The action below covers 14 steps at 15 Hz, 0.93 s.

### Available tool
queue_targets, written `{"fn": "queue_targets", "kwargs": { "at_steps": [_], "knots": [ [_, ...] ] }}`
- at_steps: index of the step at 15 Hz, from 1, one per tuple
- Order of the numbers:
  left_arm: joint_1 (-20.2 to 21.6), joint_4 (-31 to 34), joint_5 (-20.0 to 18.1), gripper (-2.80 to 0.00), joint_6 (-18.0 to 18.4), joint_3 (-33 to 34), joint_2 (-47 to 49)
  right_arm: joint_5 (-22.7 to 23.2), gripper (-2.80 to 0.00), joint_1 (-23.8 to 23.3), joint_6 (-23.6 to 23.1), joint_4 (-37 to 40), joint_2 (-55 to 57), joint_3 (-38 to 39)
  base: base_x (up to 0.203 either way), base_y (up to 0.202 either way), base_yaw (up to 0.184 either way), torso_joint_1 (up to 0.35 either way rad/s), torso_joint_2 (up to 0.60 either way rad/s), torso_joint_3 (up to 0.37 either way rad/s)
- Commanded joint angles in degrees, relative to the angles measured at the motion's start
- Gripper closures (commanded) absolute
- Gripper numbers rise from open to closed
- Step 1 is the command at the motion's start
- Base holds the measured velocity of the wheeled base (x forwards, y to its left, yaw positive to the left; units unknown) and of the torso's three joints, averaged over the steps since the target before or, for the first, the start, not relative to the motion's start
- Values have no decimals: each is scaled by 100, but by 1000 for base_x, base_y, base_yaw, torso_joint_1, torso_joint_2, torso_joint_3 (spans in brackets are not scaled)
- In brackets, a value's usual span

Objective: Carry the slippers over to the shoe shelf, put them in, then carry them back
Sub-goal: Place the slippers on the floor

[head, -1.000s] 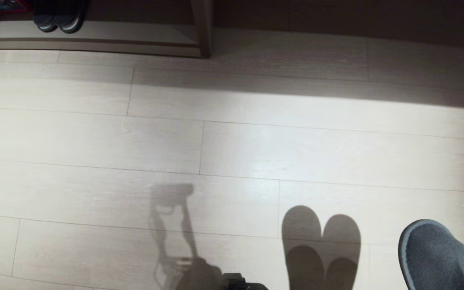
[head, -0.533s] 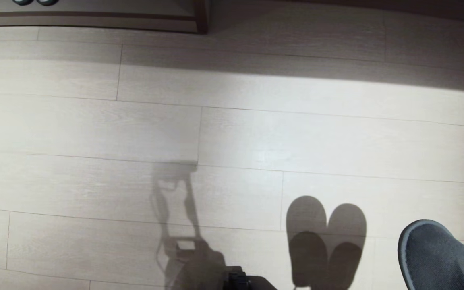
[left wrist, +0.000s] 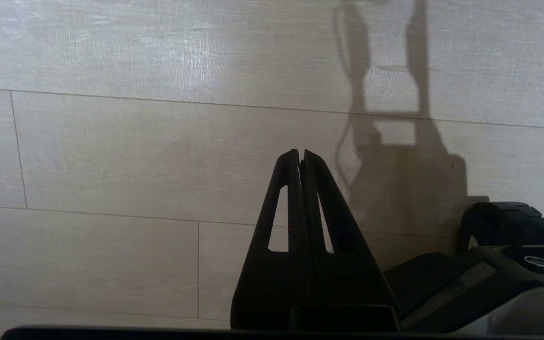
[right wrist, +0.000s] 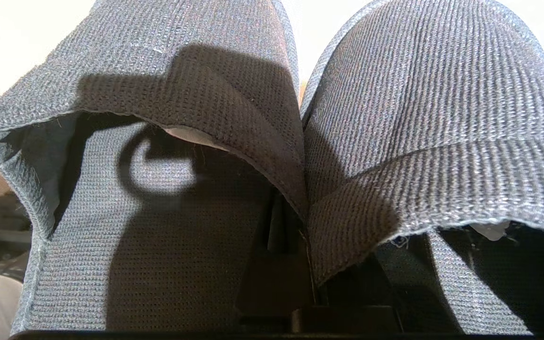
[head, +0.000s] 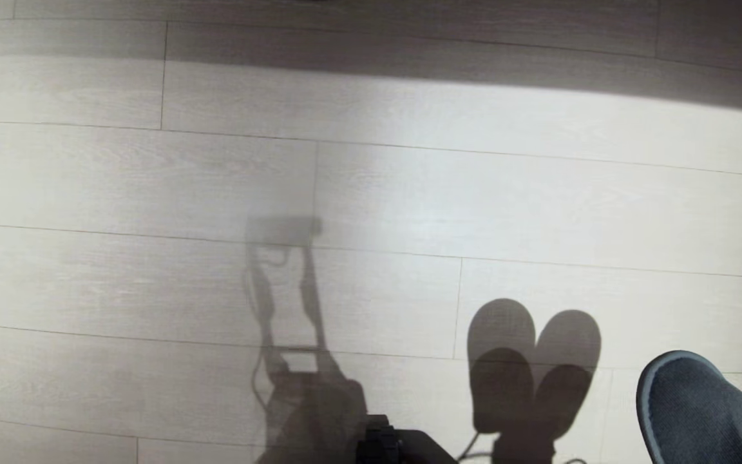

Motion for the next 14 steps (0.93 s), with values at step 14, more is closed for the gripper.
{"fn": "queue_targets", "kwargs": {
  "at_steps": [14],
  "knots": [
    [6,9,0,0,5,0,-6,280,0,7,55,-113,949,-852,0,0,0,4,1,-151]
  ]
}}
